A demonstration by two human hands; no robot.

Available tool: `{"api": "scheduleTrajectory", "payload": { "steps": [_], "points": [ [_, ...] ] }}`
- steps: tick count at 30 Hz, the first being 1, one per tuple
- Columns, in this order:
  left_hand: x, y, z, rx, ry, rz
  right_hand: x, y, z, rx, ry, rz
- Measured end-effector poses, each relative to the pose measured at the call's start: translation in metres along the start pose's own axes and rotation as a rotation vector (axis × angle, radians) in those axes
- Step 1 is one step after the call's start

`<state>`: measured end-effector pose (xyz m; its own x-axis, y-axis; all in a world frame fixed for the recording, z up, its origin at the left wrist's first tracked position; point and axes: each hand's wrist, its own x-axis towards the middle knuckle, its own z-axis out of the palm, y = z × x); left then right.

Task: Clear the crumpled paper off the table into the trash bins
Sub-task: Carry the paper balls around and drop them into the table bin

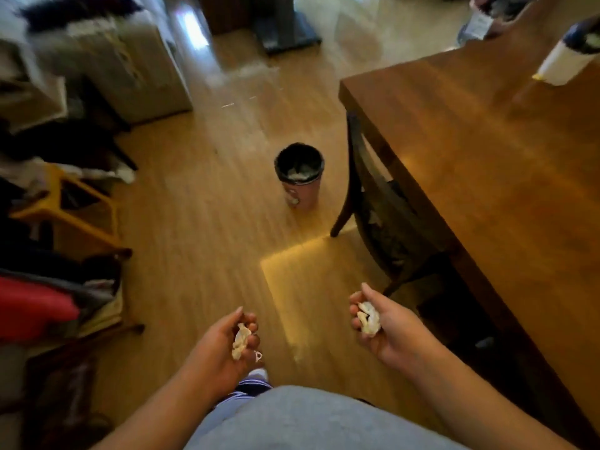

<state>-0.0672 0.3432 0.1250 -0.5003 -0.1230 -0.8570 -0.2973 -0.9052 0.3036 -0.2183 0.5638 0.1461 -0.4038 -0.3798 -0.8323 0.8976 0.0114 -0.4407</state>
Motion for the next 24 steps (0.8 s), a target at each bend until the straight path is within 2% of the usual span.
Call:
{"api": "scheduleTrajectory", "payload": {
  "steps": [6,11,16,24],
  "points": [
    [0.001,0.106,-0.099,-0.214,0.124,0.092,0.073,-0.006,0.176,-0.200,-0.203,0.032],
    [0.015,0.185,-0.154,-0.280,0.154,0.115,0.121,-0.015,0.275,-0.265,-0.234,0.063],
    [0.039,0.252,-0.163,-0.263,0.114,0.101,0.157,-0.035,0.302,-0.247,-0.146,0.082],
    [0.106,0.360,-0.111,-0.245,0.046,0.137,0.225,-0.088,0.309,-0.194,-0.003,0.131]
  ]
}}
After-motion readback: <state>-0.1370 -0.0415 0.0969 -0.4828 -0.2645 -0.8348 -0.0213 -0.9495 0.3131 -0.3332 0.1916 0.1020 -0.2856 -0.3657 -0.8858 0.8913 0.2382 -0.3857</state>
